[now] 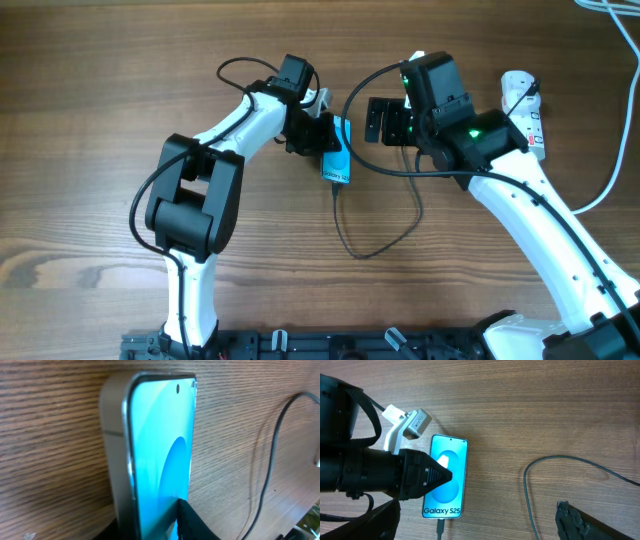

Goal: Plug charger to phone and switch on socket

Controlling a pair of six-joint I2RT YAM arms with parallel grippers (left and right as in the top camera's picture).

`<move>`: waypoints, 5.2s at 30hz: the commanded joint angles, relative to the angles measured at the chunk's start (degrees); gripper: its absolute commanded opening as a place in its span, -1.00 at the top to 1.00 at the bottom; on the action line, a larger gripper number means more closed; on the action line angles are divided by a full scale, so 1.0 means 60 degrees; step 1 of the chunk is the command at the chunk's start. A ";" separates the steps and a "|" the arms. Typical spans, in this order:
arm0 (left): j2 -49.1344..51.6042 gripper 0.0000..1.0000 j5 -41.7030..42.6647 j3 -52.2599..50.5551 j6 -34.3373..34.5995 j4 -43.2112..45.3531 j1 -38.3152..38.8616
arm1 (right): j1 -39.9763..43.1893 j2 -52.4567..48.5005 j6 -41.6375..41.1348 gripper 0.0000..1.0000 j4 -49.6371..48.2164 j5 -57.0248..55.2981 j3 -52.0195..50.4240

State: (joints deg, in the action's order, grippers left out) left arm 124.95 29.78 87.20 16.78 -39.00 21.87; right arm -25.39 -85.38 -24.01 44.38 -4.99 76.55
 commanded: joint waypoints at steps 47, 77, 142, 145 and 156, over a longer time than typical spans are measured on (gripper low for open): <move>-0.2871 -1.00 -0.6830 -0.0175 0.1603 -0.1045 -0.1548 | 0.3639 0.0124 -0.0492 -1.00 0.2677 -0.0973 0.2284; -0.2860 -0.99 -0.6830 -0.0175 0.1603 -0.1049 -0.1541 | 0.8648 -0.5118 0.1472 -1.00 0.0601 0.0849 0.2007; -0.2860 -1.00 -0.6827 -0.0175 0.1603 -0.1049 -0.1541 | 0.8655 -0.5737 0.1508 -0.99 -0.2025 0.1461 0.0718; -0.2860 -1.00 -0.6827 -0.0175 0.1603 -0.1049 -0.1541 | 0.8655 -0.5737 0.1512 -0.99 -0.2004 0.1730 0.0718; -0.2860 -1.00 -0.6827 -0.0175 0.1603 -0.1053 -0.1541 | 0.8655 -0.5737 0.1242 -0.99 -0.2248 0.1366 0.0718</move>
State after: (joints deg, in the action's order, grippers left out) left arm 108.01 -10.07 86.39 25.85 -45.25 12.58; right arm 26.72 -118.37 -16.16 31.77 3.57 81.45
